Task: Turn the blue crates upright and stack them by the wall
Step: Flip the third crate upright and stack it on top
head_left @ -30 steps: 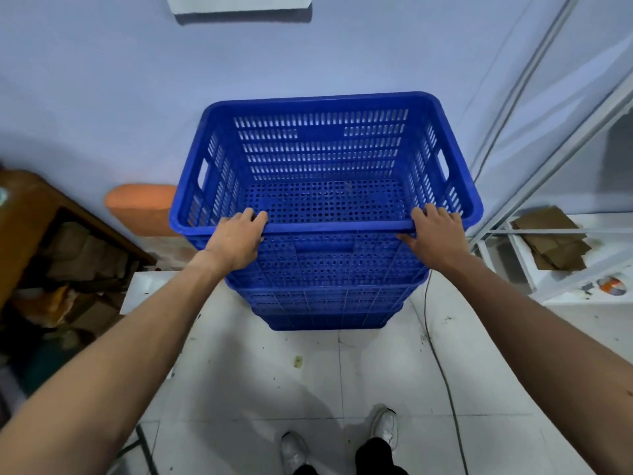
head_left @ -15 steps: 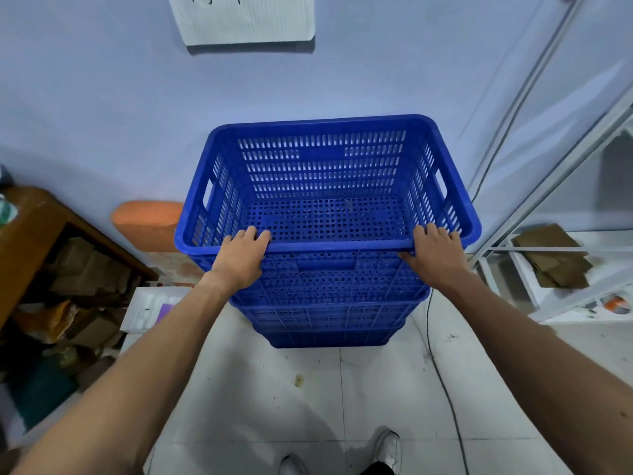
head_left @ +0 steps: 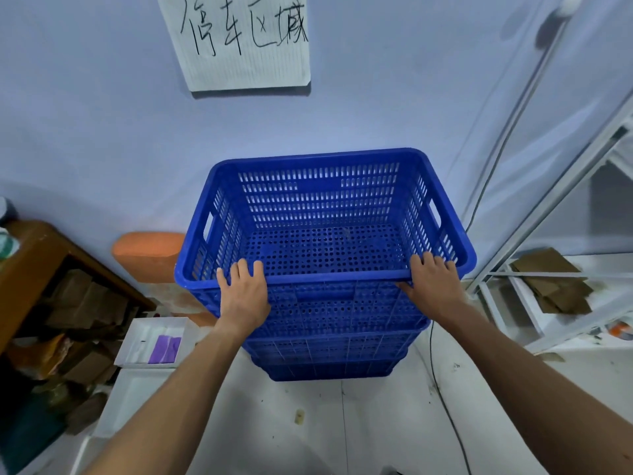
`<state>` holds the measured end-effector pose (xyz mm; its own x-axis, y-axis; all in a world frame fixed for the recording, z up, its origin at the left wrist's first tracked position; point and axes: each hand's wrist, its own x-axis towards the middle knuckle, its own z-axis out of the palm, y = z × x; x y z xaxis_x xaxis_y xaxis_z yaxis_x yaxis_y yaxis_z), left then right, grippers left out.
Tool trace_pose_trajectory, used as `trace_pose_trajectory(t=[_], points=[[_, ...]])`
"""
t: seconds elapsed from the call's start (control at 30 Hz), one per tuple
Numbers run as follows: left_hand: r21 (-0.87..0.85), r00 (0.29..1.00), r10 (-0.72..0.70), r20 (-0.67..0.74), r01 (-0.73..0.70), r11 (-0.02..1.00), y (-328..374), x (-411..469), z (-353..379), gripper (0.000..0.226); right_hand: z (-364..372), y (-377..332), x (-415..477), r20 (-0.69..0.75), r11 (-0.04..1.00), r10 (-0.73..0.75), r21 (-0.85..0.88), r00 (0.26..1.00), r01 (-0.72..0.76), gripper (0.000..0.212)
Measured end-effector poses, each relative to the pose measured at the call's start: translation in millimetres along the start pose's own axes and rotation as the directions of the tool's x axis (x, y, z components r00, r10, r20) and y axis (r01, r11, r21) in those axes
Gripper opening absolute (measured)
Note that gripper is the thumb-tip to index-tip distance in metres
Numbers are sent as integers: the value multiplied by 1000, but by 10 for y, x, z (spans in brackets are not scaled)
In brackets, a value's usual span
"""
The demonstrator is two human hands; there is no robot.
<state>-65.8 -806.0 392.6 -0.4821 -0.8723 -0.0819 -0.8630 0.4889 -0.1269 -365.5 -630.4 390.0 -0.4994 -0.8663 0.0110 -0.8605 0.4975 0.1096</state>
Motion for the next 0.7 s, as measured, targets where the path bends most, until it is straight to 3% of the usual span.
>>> trace_pose_trajectory(t=[0.2, 0.5, 0.7], points=[[-14, 998, -54, 37, 55, 998, 56, -31, -57, 79, 0, -30, -5, 3, 1000, 17, 23, 1000, -17, 48], [1, 952, -89, 293, 93, 996, 94, -140, -223, 107, -108, -95, -183, 66, 998, 62, -20, 996, -61, 52], [3, 976, 91, 198, -93, 996, -119, -184, -45, 119, -154, -204, -421, 111, 991, 97, -100, 989, -86, 73]])
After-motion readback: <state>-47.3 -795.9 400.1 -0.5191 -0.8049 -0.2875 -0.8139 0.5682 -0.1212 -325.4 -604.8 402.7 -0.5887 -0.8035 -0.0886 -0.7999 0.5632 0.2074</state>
